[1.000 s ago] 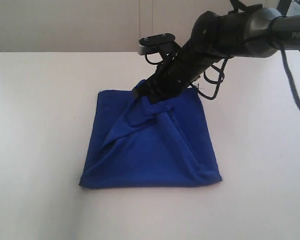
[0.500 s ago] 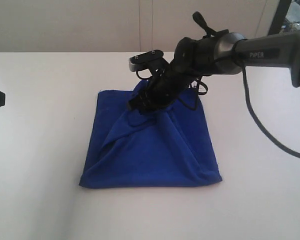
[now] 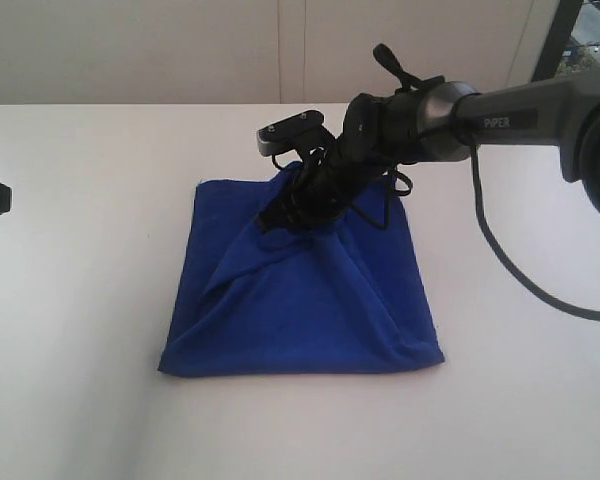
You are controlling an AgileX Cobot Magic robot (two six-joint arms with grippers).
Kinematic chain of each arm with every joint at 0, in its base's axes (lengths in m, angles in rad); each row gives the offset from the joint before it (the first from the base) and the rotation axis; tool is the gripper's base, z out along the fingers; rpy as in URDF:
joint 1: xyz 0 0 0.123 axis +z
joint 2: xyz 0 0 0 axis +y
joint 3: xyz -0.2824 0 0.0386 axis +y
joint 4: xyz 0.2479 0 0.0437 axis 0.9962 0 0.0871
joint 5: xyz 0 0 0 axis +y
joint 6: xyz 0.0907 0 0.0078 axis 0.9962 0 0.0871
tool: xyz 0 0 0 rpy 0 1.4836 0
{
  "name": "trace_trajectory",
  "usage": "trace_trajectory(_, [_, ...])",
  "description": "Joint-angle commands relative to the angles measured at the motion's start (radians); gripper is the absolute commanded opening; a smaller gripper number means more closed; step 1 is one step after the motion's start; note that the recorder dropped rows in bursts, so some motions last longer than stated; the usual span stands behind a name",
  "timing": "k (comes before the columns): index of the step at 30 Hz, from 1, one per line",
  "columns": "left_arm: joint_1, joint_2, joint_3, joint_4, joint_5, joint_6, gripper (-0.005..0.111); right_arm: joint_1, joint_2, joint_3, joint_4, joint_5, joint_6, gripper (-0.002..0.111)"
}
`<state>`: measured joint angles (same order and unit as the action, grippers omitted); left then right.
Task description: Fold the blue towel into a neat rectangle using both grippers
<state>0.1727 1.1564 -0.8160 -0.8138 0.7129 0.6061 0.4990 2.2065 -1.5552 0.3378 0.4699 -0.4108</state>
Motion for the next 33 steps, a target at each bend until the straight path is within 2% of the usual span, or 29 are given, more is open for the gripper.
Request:
trace_trajectory(1, [-0.006,-0.001,0.005,-0.022,0.010,0.004,0.000,0.000,-0.001,-0.007,-0.014,-0.005,-0.008,0.006])
trace_trajectory(4, [-0.006,-0.001,0.005,-0.022,0.012,0.004,0.000,0.000,-0.003,-0.007,-0.027,-0.005,-0.008,0.000])
trace_trajectory(15, [-0.006,-0.001,0.005,-0.022,0.012,0.004,0.000,0.000,-0.035,-0.007,-0.027,-0.003,-0.006,0.000])
trace_trajectory(24, [-0.006,-0.001,0.005,-0.022,0.014,0.004,0.000,0.000,-0.032,-0.007,-0.027,0.003,-0.004,0.017])
trace_trajectory(30, [-0.006,-0.001,0.005,-0.022,0.016,0.004,0.000,0.000,-0.032,-0.007,-0.041,-0.001,-0.004,0.016])
trace_trajectory(33, [-0.006,-0.001,0.005,-0.022,0.016,0.004,0.000,0.000,-0.032,-0.007,-0.055,-0.001,-0.004,0.011])
